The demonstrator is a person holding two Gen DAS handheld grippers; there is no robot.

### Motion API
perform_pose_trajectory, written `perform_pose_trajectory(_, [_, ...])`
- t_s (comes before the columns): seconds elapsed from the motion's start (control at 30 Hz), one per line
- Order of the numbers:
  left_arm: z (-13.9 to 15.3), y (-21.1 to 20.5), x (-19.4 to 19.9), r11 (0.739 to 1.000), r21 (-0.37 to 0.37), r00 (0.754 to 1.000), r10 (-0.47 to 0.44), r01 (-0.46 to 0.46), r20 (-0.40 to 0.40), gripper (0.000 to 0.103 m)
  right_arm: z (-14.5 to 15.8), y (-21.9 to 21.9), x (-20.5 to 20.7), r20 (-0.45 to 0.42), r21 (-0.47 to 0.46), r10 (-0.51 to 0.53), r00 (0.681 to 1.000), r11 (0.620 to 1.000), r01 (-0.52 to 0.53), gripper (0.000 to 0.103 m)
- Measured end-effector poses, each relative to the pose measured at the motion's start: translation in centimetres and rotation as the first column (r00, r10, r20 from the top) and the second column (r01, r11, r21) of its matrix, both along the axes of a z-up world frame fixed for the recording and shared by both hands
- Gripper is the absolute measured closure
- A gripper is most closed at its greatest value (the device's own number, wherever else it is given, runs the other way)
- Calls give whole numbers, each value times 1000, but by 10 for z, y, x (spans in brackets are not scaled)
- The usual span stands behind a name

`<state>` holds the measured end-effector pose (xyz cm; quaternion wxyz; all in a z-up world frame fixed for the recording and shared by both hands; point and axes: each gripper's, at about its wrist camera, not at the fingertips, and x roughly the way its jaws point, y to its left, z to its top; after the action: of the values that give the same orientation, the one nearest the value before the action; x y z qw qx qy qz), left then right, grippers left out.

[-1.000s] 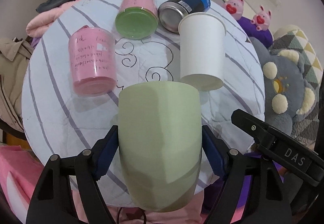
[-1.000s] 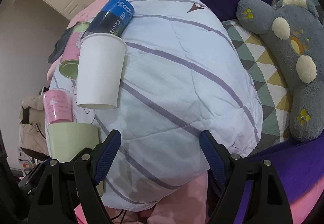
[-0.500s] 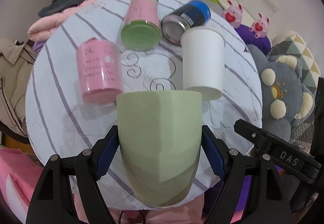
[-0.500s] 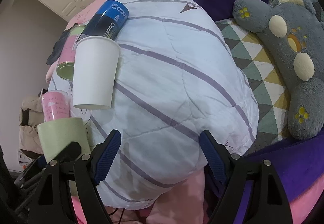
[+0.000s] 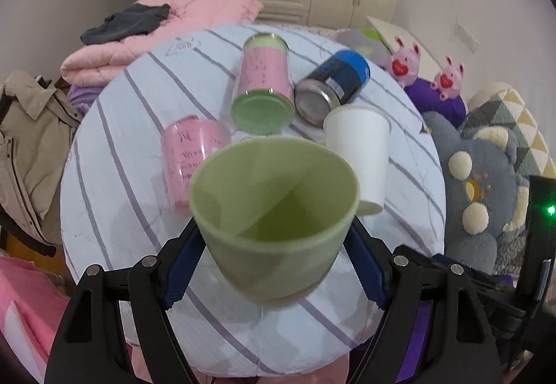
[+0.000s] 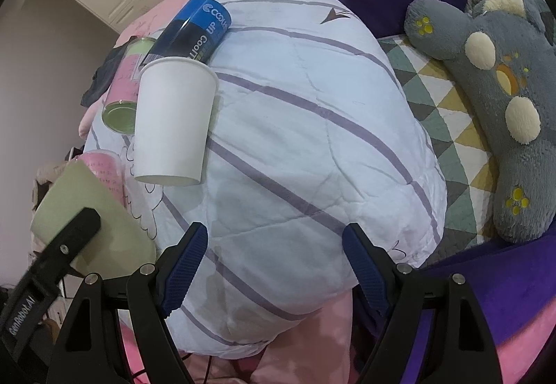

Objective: Flip cup upright
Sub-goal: 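Rotate the green cup in the left gripper until its opening faces up, then lower the upright green cup onto the table beside the pink cup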

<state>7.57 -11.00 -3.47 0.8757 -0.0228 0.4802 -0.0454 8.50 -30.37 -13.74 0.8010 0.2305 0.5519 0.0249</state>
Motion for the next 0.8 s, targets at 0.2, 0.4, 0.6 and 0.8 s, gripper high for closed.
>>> perform_pose_trajectory(0.2, [2, 1, 3, 1000, 6, 1000, 6, -6, 31, 23, 0, 5, 1, -1, -11, 12, 1000, 1000, -12, 21])
perform_pose_trajectory(0.4, [-11, -4, 5, 998, 64, 1000, -17, 17, -4, 16, -1, 7, 0, -6, -18, 16, 1000, 1000, -16, 21])
perform_pose_trajectory(0.6, [-2, -13, -6, 988, 152, 997, -40, 29, 70, 14, -1, 8, -2, -10, -20, 14, 1000, 1000, -14, 21])
perform_pose_trajectory(0.8, [3, -13, -12, 985, 169, 994, -52, 35, 96, 13, 2, 9, -5, -5, -25, 16, 1000, 1000, -16, 21])
